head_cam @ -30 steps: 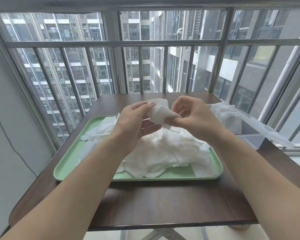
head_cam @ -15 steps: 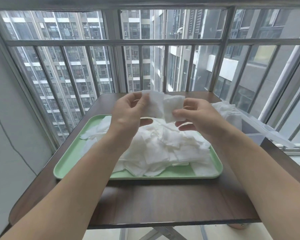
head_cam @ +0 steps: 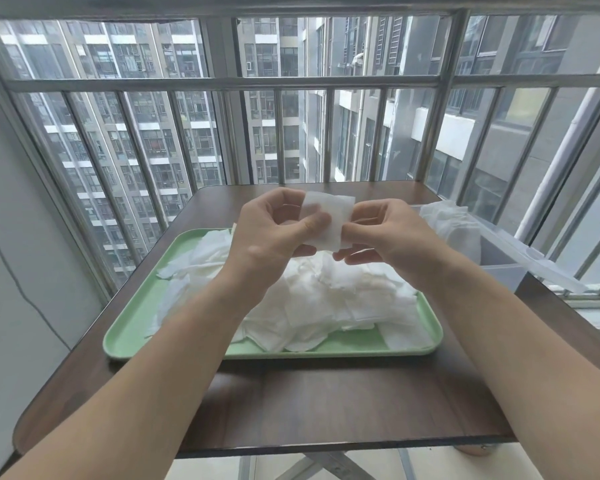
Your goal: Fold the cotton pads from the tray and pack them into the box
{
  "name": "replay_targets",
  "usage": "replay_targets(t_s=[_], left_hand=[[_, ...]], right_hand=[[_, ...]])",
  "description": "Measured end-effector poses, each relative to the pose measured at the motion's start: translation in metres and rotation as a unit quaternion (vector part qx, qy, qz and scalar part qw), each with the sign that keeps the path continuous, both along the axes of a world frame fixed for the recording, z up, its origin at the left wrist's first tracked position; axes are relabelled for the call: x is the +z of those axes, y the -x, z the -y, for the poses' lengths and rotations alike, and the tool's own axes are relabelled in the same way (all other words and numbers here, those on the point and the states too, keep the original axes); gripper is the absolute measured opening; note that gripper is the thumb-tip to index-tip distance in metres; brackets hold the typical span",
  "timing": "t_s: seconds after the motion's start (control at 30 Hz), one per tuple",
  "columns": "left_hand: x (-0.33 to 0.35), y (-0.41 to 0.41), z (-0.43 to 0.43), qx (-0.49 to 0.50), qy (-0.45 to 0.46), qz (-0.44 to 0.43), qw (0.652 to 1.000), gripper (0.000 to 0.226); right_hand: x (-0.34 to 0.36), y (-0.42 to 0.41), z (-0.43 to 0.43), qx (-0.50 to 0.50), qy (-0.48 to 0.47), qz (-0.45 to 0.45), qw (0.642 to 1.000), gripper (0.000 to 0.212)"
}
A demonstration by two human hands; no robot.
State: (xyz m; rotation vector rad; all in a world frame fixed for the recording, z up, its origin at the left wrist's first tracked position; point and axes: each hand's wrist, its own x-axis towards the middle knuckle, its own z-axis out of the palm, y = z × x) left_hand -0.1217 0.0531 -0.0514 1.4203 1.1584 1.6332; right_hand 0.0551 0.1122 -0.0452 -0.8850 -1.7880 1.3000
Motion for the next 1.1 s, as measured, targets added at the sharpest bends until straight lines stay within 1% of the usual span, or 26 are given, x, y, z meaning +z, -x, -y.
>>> replay_targets(t_s=[0.13,0.27,0.4,0.43,0.5,0.53,0.6,0.67,0.73,0.8,0.87,0.93,1.0,1.07,1.1], left_hand=[[-0.002,-0.001,-0.001,0.029,-0.013,-0.019,0.999,0.016],[-0.003,-0.001,-0.004,0.058,-0.018,-0.053,0.997,0.017],[-0.005,0.001,-0.007,0.087,-0.018,-0.066,0.994,0.035],[-0.004,0.002,-0.007,0.077,-0.008,-0.063,0.995,0.041],[-0.003,0.004,-0.007,0.024,0.008,-0.037,0.999,0.052],[-0.003,0.004,-0.007,0.006,0.003,-0.029,1.0,0.052],[-0.003,0.006,-0.007,0.028,-0.016,-0.029,0.999,0.042],[-0.004,0.007,-0.007,0.056,-0.02,-0.024,0.998,0.033],[-0.005,0.008,-0.008,0.061,-0.013,-0.014,0.998,0.031],[-0.005,0.011,-0.009,0.065,-0.01,0.0,0.998,0.028],[-0.006,0.015,-0.01,0.077,-0.01,0.0,0.997,0.024],[-0.006,0.017,-0.011,0.084,-0.01,-0.005,0.996,0.022],[-0.006,0.018,-0.01,0.084,-0.013,-0.008,0.996,0.022],[-0.005,0.018,-0.01,0.082,-0.016,-0.011,0.996,0.023],[-0.005,0.018,-0.01,0.083,-0.018,-0.012,0.996,0.023]], right_hand=[[0.0,0.0,0.001,0.011,-0.003,-0.011,1.0,0.029],[0.0,0.002,0.004,0.023,-0.012,-0.024,0.999,0.022],[0.003,0.001,0.006,0.048,-0.014,-0.038,0.998,0.019],[0.004,0.0,0.006,0.059,-0.013,-0.037,0.997,0.02],[0.009,-0.001,0.007,0.077,-0.012,-0.026,0.997,0.022],[0.013,-0.002,0.007,0.08,-0.014,-0.012,0.997,0.022],[0.021,-0.003,0.007,0.057,-0.03,0.037,0.997,0.021],[0.026,-0.004,0.004,0.003,-0.075,0.097,0.992,0.018],[0.027,-0.006,-0.001,-0.029,-0.125,0.164,0.978,0.013],[0.023,-0.007,-0.004,-0.01,-0.145,0.257,0.956,0.017],[0.014,-0.005,-0.005,0.026,-0.14,0.335,0.931,0.031],[0.006,0.0,-0.004,0.045,-0.144,0.365,0.919,0.042],[0.003,0.005,-0.004,0.044,-0.15,0.37,0.916,0.049],[0.005,0.008,-0.004,0.04,-0.152,0.374,0.914,0.05],[0.006,0.009,-0.003,0.039,-0.157,0.373,0.914,0.045]])
